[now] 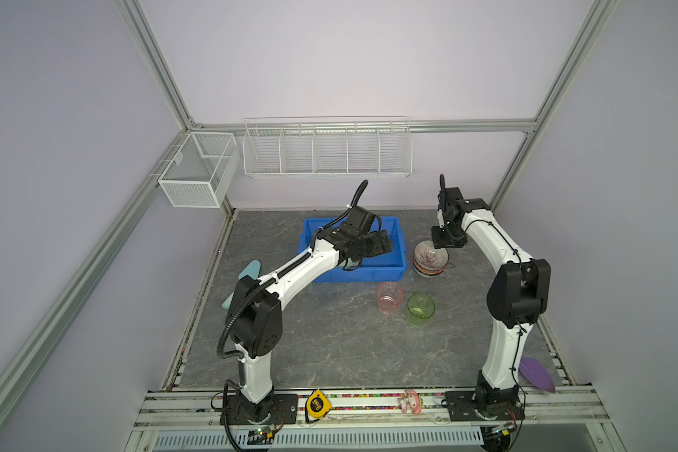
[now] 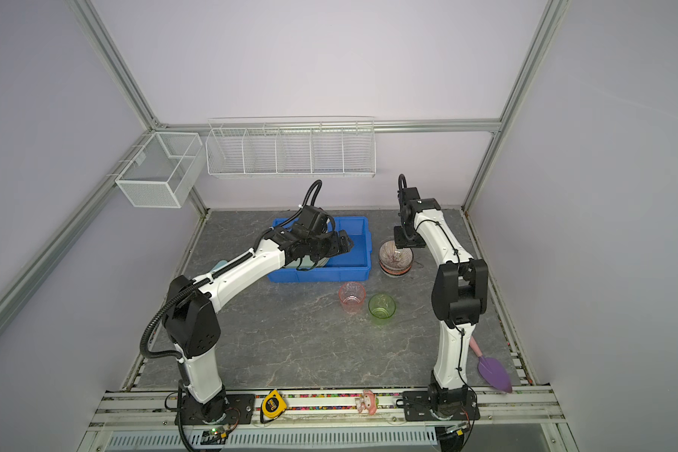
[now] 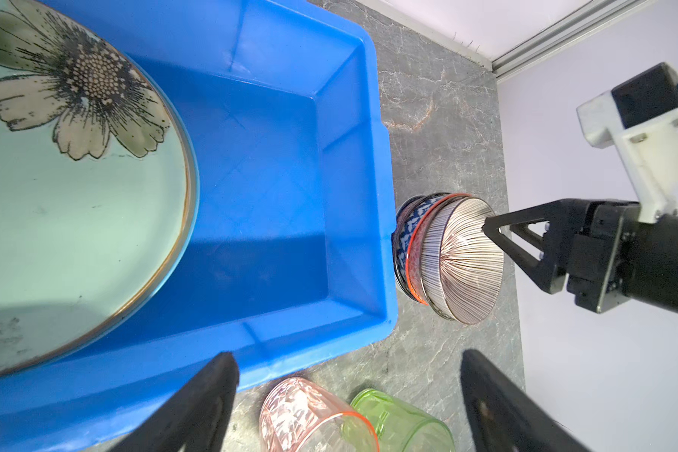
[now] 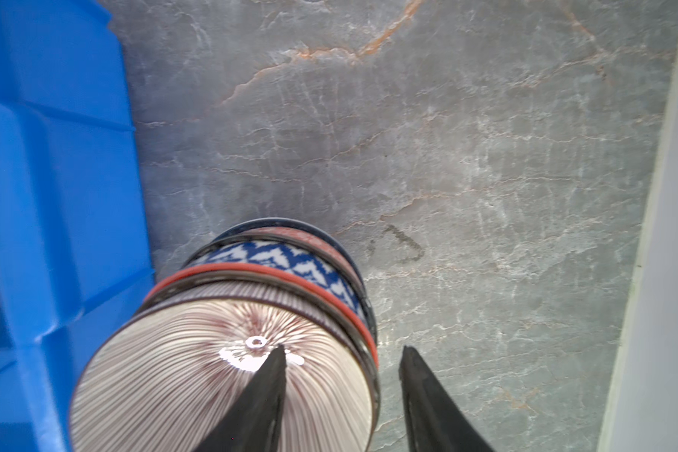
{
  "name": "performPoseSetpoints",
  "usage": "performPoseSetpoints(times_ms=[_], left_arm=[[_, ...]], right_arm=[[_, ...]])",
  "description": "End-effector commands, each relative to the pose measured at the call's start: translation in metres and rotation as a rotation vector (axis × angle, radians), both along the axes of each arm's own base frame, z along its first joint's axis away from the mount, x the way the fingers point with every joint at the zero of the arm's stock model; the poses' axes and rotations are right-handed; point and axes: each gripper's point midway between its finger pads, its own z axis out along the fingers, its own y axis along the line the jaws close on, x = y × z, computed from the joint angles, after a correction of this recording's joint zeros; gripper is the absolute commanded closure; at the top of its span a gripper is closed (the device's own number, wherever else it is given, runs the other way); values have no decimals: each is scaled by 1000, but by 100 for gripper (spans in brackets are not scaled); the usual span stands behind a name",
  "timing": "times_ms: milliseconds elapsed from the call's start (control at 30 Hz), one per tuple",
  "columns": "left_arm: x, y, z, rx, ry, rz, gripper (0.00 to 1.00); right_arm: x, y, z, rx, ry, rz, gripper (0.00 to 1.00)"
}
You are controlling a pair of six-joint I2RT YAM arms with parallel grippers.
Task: Place the mixed dishes into the plastic bin
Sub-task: 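Lower the right gripper onto the bowl stack rim while the left gripper hovers beside, then pinch the bowl stack rim with the right gripper while the left gripper descends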
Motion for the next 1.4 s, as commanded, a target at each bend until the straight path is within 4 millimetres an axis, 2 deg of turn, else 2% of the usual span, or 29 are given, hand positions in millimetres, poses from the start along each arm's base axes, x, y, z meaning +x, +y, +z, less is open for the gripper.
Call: performPoseSetpoints(times_ms=[0,467,667,900,1067,1367], left_arm=[[-1,5,14,-26,-22,10,11],[-2,6,13,-32,-17,9,11],[-4,-1,19,-59,-23,-31,11],[-12,-34,28,-124,-31,-162,11],[-13,-65,32,-150,-32,-237,11],[-12,-95,9,-112,15,-263,12]], right_arm=[[-4,8,4,48,19,16,52],[-13,8,-7,76,58,12,53],[-22,18,2,119,38,21,51],[-33,22,18,162,12,30,49],[-35,21,28,192,-10,24,48],[-37,20,12,227,18,0,45]])
